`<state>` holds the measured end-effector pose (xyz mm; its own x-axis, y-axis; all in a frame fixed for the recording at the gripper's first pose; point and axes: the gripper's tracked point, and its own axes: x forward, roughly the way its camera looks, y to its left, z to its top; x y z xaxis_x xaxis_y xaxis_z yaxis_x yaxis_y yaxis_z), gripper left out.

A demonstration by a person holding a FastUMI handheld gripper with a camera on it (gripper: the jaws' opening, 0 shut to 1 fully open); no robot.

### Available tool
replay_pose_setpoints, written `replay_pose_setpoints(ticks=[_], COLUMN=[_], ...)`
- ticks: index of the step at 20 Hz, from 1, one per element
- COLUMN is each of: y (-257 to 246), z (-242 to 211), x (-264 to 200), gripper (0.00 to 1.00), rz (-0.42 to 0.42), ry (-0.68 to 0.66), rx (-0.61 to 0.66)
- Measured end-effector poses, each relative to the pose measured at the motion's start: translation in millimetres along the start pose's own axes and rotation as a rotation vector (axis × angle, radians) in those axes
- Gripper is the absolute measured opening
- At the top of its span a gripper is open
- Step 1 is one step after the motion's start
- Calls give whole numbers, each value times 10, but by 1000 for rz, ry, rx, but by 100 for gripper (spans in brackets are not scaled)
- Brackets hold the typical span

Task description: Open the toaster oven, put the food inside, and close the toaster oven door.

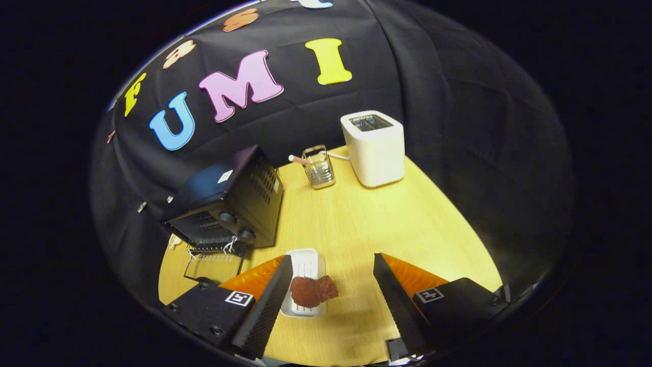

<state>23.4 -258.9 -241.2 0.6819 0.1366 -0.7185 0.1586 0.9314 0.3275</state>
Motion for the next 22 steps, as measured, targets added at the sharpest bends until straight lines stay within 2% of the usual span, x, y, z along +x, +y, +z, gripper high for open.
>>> replay_pose_setpoints(ticks=[4, 7, 10, 13, 14, 15, 17, 19, 21, 22], y=[-16, -31, -86, -30, 33, 75, 149, 199, 194, 198], z=[-320, -453, -499, -574, -593, -595, -663, -730, -730, -745], x=[264, 384, 449, 499, 516, 535, 543, 548, 544, 571], gripper=[99, 99, 97, 95, 90, 77, 75, 57, 56, 47], rz=[90, 127, 140, 190, 220, 241, 281, 303, 306, 313], ry=[121, 166, 211, 259, 271, 277, 307, 339, 353, 358], rx=[97, 111, 185, 260, 296, 326, 353, 366, 369, 377])
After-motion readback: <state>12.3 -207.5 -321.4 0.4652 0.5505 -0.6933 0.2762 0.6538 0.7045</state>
